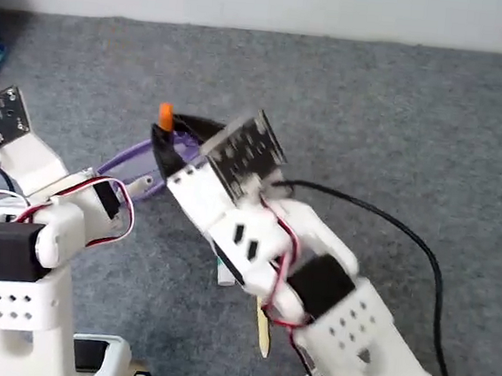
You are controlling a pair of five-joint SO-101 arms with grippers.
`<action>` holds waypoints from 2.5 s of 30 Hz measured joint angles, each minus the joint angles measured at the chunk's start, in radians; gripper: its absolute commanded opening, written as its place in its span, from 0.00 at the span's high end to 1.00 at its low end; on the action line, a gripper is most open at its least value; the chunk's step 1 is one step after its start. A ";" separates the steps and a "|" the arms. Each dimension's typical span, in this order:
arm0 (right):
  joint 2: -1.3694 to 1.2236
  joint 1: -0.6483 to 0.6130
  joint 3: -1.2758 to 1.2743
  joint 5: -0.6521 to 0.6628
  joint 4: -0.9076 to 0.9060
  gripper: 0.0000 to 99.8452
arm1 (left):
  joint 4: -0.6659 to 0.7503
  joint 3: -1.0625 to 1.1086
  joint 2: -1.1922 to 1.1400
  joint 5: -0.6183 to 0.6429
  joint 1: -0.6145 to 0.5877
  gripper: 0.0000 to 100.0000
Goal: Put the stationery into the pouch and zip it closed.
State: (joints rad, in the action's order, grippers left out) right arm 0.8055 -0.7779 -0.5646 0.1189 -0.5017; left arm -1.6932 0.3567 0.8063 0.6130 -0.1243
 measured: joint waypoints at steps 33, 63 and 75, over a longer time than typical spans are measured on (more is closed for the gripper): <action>0.112 0.195 -0.110 -0.364 -0.862 0.77 | 0.000 0.003 0.000 0.000 -0.002 0.99; -0.861 0.195 0.097 -0.465 -0.652 0.77 | 0.000 0.003 0.000 0.000 -0.002 0.99; -1.079 0.304 0.212 -0.465 -0.655 0.97 | 0.000 0.003 0.000 0.000 -0.002 0.99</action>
State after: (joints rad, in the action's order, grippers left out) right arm -0.2731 -0.4741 -0.3529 -0.3460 -1.1569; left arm -1.6932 0.3598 0.8063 0.6130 -0.1258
